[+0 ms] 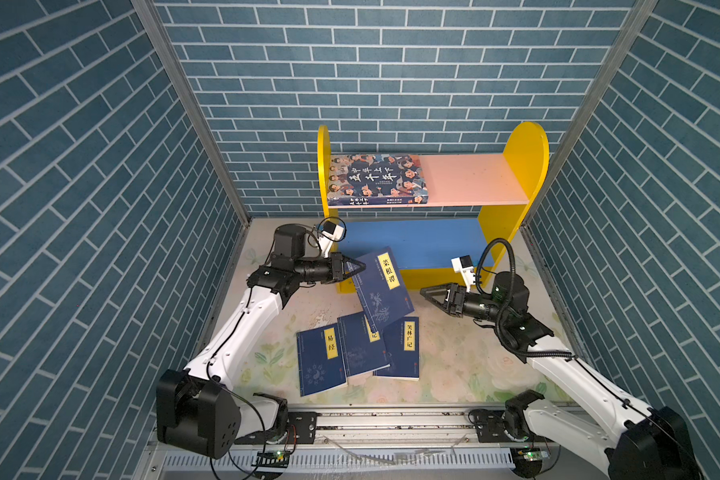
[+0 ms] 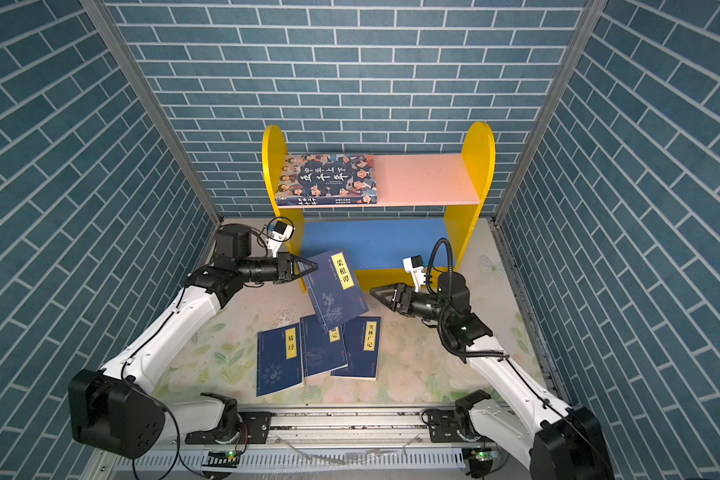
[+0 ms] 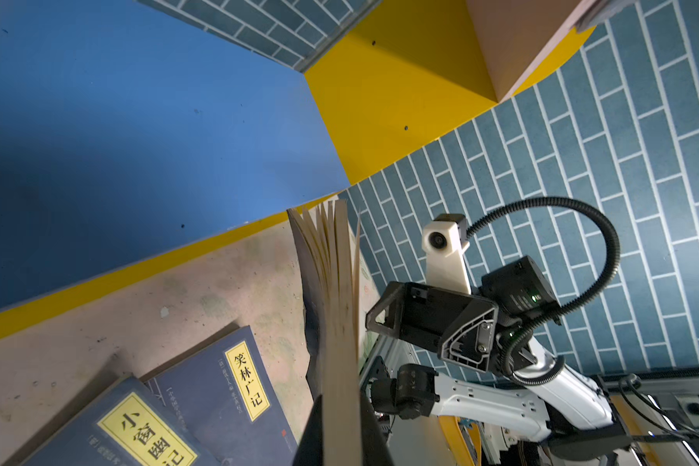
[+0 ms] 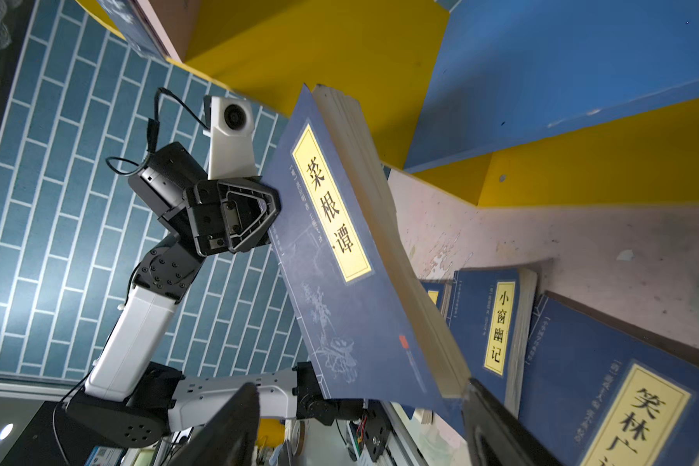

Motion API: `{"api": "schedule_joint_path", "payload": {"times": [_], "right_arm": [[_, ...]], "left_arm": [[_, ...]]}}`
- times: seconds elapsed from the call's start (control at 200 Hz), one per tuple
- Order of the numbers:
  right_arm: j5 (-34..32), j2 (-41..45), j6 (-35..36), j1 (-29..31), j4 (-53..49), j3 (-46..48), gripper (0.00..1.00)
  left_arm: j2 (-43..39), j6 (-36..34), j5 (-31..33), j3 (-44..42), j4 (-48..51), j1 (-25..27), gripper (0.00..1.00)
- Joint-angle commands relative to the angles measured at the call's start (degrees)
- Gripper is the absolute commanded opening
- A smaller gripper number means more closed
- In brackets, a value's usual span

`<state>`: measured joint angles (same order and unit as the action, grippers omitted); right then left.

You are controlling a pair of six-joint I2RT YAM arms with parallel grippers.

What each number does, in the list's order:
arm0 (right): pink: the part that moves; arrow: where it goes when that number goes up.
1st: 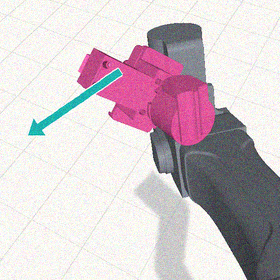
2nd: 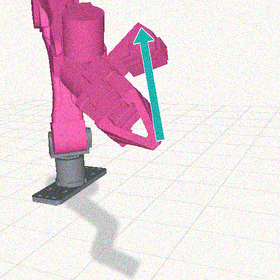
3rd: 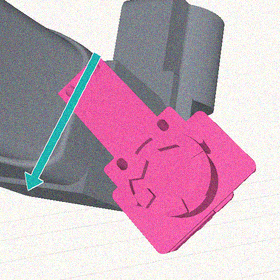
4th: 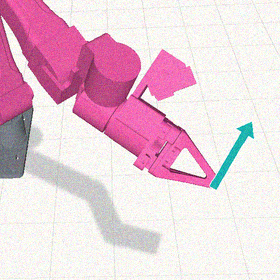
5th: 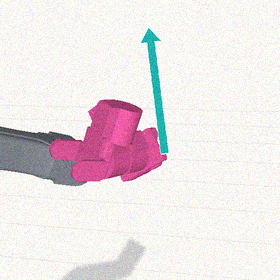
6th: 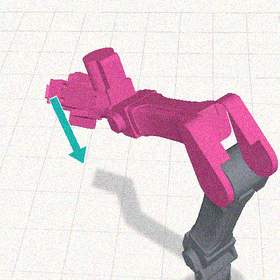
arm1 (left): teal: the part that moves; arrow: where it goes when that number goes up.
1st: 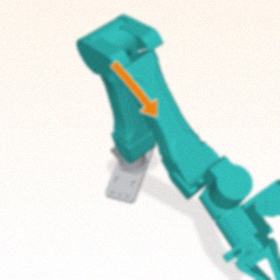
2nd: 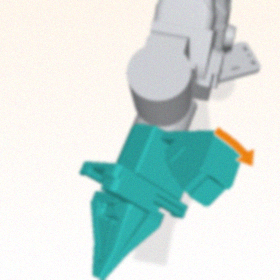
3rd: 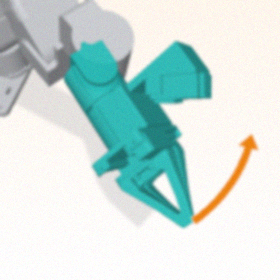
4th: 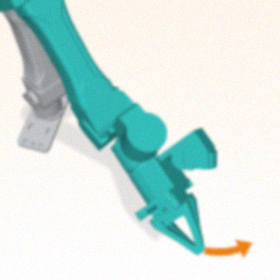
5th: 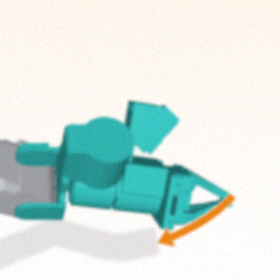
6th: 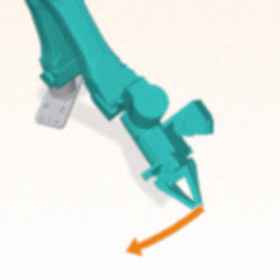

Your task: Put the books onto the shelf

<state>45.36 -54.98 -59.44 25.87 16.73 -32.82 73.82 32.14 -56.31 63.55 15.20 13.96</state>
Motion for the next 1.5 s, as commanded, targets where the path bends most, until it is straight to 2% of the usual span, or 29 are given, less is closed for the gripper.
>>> {"api": "schedule_joint_path", "payload": {"times": [0.0, 0.065, 0.195, 0.275, 0.38, 0.61, 0.845, 1.18, 1.36, 1.495], "right_arm": [[-4.5, 3.6, -8.3, 0.4, 5.0, 3.9, 0.81], [-5.6, 4.7, -12.3, 1.8, 10.0, 6.6, 0.81], [-9.4, 6.5, -14.4, 5.8, 11.3, 9.1, 0.81], [-13.2, 7.3, -16.9, 8.3, 15.8, 11.6, 0.82], [-17.9, 7.3, -19.0, 11.2, 20.1, 14.4, 0.82], [-24.9, 5.8, -18.9, 17.5, 26.2, 16.9, 0.83], [-26.7, -2.2, -18.7, 20.7, 34.7, 14.5, 0.83], [-30.3, -15.5, -21.0, 22.7, 55.3, 13.4, 0.83], [-30.5, -19.9, -21.5, 23.0, 59.6, 11.4, 0.83], [-31.4, -22.5, -21.8, 23.0, 62.8, 10.9, 0.78]], "left_arm": [[-1.9, 3.3, 1.5, 1.1, -3.2, -0.6, 0.0], [-2.4, 7.9, 2.1, -0.2, -6.7, -0.6, 0.0], [-2.5, 15.8, 2.8, -3.0, -13.8, -0.6, 0.0], [-2.3, 19.0, 3.0, -4.6, -16.6, -0.6, 0.0], [-2.0, 19.5, 3.7, -5.1, -17.1, -0.6, 0.0], [-0.6, 22.9, 3.9, -5.3, -20.2, -0.6, 0.0], [-0.3, 26.1, 3.9, -6.9, -23.7, -0.6, 0.0], [-0.5, 28.2, 3.9, -9.0, -27.0, -0.6, 0.0], [-0.9, 29.2, 4.1, -10.8, -28.6, -0.6, 0.0], [-1.1, 29.5, 4.3, -11.5, -29.0, -0.6, 0.0]]}}
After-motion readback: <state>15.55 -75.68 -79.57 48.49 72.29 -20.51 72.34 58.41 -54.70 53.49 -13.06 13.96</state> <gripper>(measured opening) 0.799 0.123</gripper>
